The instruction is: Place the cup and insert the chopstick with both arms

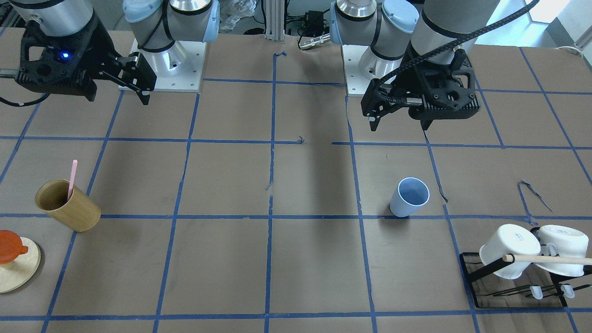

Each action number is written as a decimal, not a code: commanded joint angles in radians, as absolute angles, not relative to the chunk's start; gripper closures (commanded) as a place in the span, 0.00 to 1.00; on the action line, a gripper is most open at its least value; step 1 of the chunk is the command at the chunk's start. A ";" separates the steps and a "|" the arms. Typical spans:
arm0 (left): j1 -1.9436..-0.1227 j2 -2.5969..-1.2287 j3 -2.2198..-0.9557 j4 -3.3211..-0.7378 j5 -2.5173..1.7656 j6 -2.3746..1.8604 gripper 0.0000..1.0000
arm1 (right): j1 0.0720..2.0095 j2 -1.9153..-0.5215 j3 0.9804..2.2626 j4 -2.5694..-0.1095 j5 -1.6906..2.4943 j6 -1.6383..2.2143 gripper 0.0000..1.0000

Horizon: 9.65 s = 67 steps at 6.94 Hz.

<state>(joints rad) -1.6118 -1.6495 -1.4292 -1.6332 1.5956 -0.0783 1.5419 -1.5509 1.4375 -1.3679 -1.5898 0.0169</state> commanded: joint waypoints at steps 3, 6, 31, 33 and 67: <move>-1.605 -1.649 -1.431 -1.634 1.595 -0.077 0.00 | 1.542 -1.551 1.434 -1.368 -1.589 0.015 0.00; -1.606 -1.643 -1.436 -1.634 1.595 -0.060 0.00 | 1.542 -1.549 1.448 -1.367 -1.576 0.015 0.00; -1.508 -1.828 -1.862 -1.097 1.647 0.181 0.00 | 1.427 -1.520 1.480 -1.520 -1.655 -0.286 0.00; -1.502 -1.812 -1.913 -1.092 1.667 0.172 0.00 | 1.317 -1.517 1.575 -1.676 -1.649 -0.478 0.00; -1.637 -1.552 -1.623 -1.434 1.557 0.029 0.00 | 1.152 -1.362 1.418 -1.275 -1.549 0.285 0.89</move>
